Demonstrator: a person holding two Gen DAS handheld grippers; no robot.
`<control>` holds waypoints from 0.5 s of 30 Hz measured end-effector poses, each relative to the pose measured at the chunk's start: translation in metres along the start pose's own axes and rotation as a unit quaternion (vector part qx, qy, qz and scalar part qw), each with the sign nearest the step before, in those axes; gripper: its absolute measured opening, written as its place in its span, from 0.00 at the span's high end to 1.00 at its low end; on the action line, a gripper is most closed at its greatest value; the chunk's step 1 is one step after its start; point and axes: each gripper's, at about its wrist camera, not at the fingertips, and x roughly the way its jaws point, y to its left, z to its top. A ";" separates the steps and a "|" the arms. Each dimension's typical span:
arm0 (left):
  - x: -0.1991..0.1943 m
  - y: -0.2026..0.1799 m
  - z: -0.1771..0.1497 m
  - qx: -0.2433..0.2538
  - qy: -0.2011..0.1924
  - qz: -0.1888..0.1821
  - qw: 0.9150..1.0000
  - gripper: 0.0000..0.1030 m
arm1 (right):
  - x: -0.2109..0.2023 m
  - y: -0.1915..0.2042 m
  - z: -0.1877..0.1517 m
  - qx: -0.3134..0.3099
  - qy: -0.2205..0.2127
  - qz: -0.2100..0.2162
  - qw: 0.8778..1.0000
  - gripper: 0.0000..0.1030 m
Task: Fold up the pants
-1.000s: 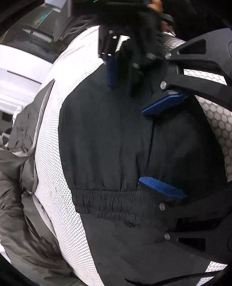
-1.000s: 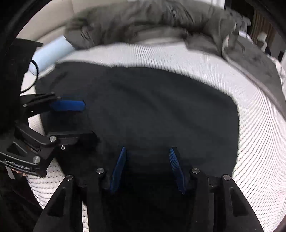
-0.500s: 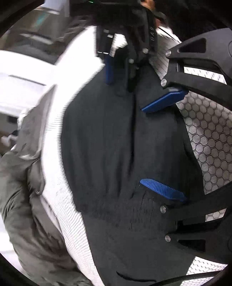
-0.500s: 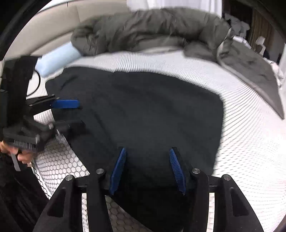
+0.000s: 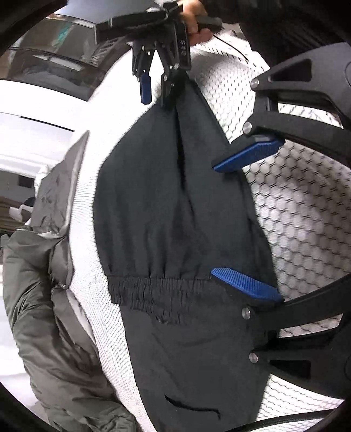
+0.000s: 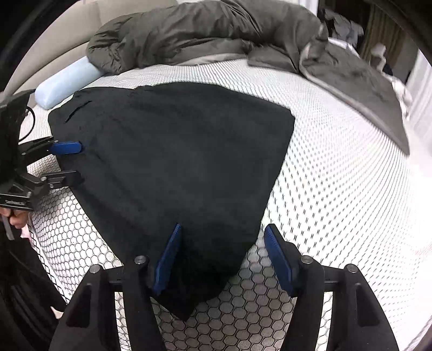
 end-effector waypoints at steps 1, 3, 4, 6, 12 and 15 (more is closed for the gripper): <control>-0.007 0.003 -0.001 -0.010 -0.008 -0.007 1.000 0.31 | -0.005 -0.001 0.002 0.007 -0.010 -0.002 1.000 0.37; -0.019 0.012 -0.004 -0.035 -0.018 -0.004 0.999 0.26 | -0.016 -0.003 0.005 0.027 -0.038 -0.003 0.999 0.28; -0.027 0.022 -0.006 -0.053 -0.023 0.007 0.998 0.22 | -0.023 -0.004 0.006 0.037 -0.057 0.000 0.998 0.16; -0.035 0.037 -0.011 -0.082 -0.029 0.024 0.996 0.20 | -0.032 0.001 0.011 0.036 -0.085 0.019 0.996 0.08; -0.046 0.092 -0.025 -0.199 -0.031 0.077 0.976 0.15 | -0.014 0.029 0.015 0.017 -0.066 0.024 0.997 0.05; -0.043 0.098 -0.025 -0.199 -0.031 0.086 0.976 0.15 | 0.006 0.044 0.016 0.015 -0.034 0.026 0.999 0.05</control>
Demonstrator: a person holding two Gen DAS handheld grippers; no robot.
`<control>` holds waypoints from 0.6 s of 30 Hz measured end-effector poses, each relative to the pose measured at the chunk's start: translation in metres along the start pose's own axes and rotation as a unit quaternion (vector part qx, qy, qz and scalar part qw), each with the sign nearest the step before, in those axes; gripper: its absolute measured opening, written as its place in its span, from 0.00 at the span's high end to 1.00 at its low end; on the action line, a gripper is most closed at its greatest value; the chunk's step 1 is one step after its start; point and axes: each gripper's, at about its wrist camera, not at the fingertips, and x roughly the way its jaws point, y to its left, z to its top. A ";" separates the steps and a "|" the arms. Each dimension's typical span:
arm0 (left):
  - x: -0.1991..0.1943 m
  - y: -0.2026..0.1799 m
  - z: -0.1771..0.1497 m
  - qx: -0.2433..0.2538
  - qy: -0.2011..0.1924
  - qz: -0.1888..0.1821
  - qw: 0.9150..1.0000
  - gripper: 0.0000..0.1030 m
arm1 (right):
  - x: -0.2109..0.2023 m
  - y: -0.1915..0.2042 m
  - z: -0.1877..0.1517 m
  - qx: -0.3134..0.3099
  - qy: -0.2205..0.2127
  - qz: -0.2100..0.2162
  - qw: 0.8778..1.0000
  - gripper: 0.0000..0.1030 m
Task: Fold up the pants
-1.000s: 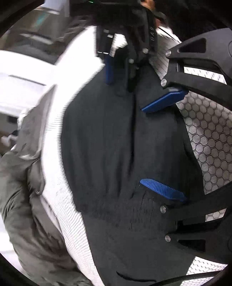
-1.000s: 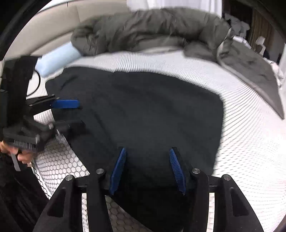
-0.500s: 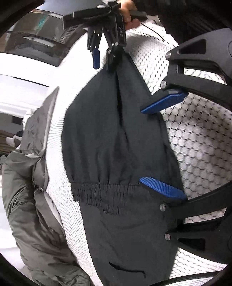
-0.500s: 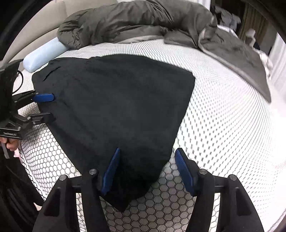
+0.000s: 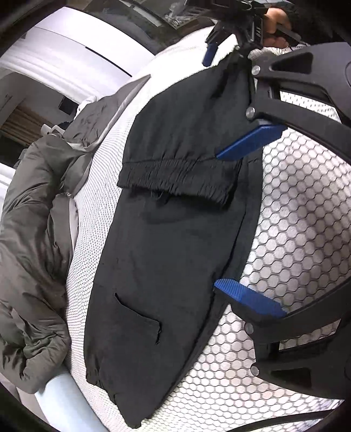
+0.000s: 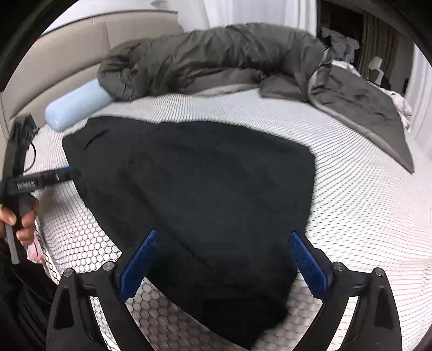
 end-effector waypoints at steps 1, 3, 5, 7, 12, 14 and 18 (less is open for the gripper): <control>0.002 0.002 0.000 -0.005 0.000 0.002 1.000 0.15 | 0.008 0.004 -0.001 -0.002 0.022 0.005 1.000 0.05; 0.002 0.010 0.000 -0.029 0.002 -0.004 1.000 0.15 | 0.018 0.012 -0.007 -0.026 0.053 -0.006 0.998 0.05; 0.001 0.017 0.003 -0.044 0.000 -0.011 0.999 0.15 | 0.016 0.009 -0.011 -0.040 0.058 -0.013 0.997 0.05; -0.005 0.021 0.005 -0.054 -0.003 -0.003 0.999 0.15 | 0.010 -0.004 -0.013 -0.023 0.066 -0.010 0.998 0.05; -0.035 0.046 0.004 -0.091 -0.025 0.015 0.995 0.15 | -0.016 -0.027 -0.013 0.001 0.032 0.016 0.999 0.05; -0.043 0.064 0.006 -0.124 -0.033 0.018 0.992 0.15 | -0.033 -0.034 -0.005 0.024 -0.004 0.029 0.999 0.05; -0.039 0.112 0.011 -0.220 -0.038 -0.015 0.975 0.15 | -0.048 -0.043 0.001 0.067 -0.048 0.039 0.996 0.05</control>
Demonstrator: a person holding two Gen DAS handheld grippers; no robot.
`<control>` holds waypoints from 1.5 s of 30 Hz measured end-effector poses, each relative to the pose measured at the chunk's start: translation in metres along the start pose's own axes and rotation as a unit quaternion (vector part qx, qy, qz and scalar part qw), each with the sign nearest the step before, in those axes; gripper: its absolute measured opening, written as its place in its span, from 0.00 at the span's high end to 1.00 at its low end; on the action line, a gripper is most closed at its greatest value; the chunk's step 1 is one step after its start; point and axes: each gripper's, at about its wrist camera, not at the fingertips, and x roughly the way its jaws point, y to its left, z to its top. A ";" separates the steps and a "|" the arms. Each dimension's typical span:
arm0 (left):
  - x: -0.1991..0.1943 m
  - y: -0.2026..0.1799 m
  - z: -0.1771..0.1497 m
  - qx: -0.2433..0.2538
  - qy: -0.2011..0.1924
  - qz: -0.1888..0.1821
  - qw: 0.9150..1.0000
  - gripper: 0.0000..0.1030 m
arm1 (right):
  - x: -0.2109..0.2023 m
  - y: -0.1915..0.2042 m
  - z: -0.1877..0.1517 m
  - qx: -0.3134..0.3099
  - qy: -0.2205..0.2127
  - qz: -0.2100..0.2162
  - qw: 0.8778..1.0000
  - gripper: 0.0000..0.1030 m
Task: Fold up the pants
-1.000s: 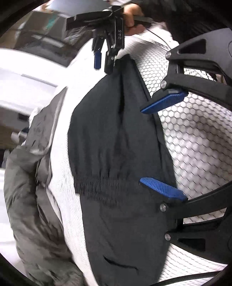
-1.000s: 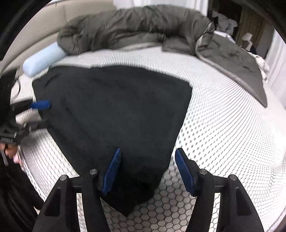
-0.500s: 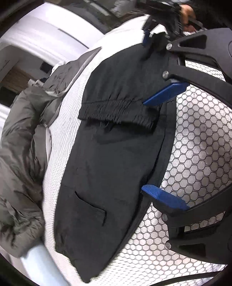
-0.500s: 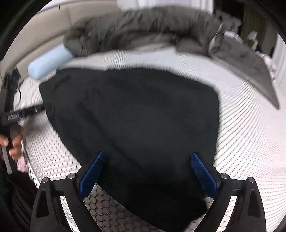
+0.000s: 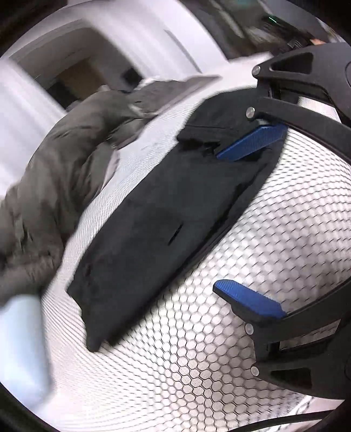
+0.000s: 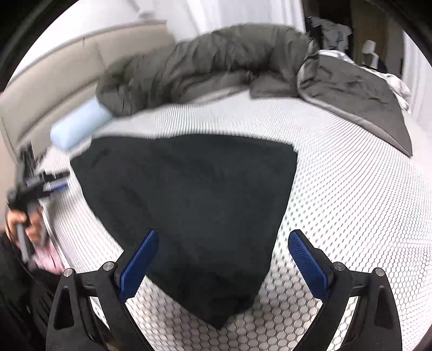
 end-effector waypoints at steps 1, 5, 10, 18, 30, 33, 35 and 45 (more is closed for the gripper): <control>0.004 0.009 0.005 -0.018 0.004 -0.007 1.000 0.15 | -0.001 -0.002 0.000 0.007 -0.003 -0.001 1.000 0.05; 0.027 0.027 0.032 -0.067 -0.008 -0.022 0.997 0.16 | 0.003 -0.003 -0.001 0.007 0.000 -0.012 1.000 0.05; 0.052 0.014 0.056 -0.036 -0.039 0.087 0.995 0.89 | 0.004 0.003 0.000 -0.010 -0.001 -0.012 1.000 0.05; 0.011 -0.115 0.049 0.149 -0.135 0.070 0.977 0.99 | 0.008 0.007 -0.001 -0.023 0.004 -0.015 1.000 0.05; 0.123 -0.295 -0.125 0.424 0.136 -0.063 0.893 0.85 | 0.001 -0.025 -0.002 0.023 -0.002 -0.039 0.999 0.05; 0.118 -0.272 -0.129 0.409 0.154 -0.086 0.895 0.72 | 0.003 -0.029 -0.002 0.024 0.001 -0.040 0.999 0.05; 0.096 -0.252 -0.129 0.396 0.155 -0.114 0.898 0.45 | 0.004 -0.025 0.000 0.016 0.002 -0.038 0.999 0.05; 0.040 -0.171 -0.066 0.290 0.034 -0.062 0.954 0.35 | 0.018 0.043 0.010 -0.054 -0.005 0.033 0.998 0.05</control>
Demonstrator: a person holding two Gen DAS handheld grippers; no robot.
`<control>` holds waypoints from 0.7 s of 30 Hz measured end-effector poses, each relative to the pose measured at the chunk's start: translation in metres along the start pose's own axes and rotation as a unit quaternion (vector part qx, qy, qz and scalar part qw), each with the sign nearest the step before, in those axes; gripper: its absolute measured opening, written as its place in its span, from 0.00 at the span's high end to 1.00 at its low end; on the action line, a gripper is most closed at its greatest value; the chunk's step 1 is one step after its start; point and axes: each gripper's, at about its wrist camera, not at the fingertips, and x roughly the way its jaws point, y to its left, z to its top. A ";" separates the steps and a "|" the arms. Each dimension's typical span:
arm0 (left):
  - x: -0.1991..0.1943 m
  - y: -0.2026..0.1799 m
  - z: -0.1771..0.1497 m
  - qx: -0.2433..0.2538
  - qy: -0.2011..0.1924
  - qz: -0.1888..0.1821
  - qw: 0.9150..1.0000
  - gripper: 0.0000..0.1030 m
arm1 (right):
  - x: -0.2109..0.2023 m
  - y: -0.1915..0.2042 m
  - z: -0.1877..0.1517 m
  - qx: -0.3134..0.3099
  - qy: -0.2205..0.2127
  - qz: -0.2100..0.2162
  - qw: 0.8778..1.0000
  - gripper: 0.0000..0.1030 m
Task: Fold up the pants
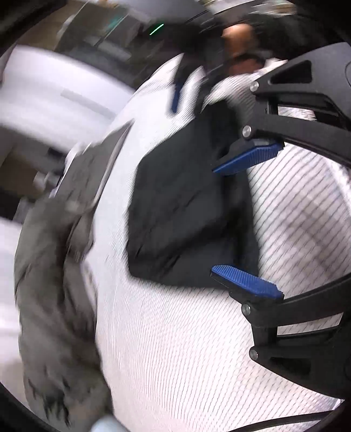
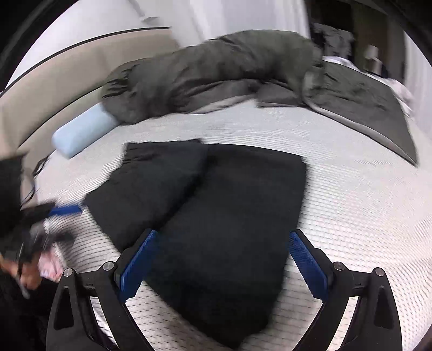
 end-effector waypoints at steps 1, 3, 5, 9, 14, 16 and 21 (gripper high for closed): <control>0.002 0.011 0.005 -0.013 -0.015 0.012 1.000 0.35 | 0.002 0.012 0.002 -0.015 -0.004 0.011 1.000 0.05; 0.018 0.036 0.013 -0.043 -0.022 0.039 0.998 0.35 | 0.010 0.034 0.005 -0.034 -0.007 0.019 0.999 0.05; 0.033 0.058 0.012 -0.074 -0.010 0.053 0.996 0.35 | 0.020 0.053 0.009 -0.044 -0.010 0.026 0.999 0.05; 0.061 0.082 0.004 -0.081 0.037 0.068 0.994 0.35 | 0.041 0.092 0.010 -0.088 -0.001 0.047 0.995 0.05; 0.071 0.095 0.005 -0.081 0.044 0.069 0.993 0.35 | 0.079 0.115 0.009 -0.125 0.033 0.008 0.992 0.05; 0.067 0.096 0.001 -0.090 0.047 0.066 0.993 0.35 | 0.092 0.112 0.007 -0.114 0.046 -0.017 0.992 0.12; 0.070 0.101 0.000 -0.092 0.048 0.059 0.993 0.35 | 0.054 0.041 0.009 0.087 -0.013 -0.012 0.996 0.75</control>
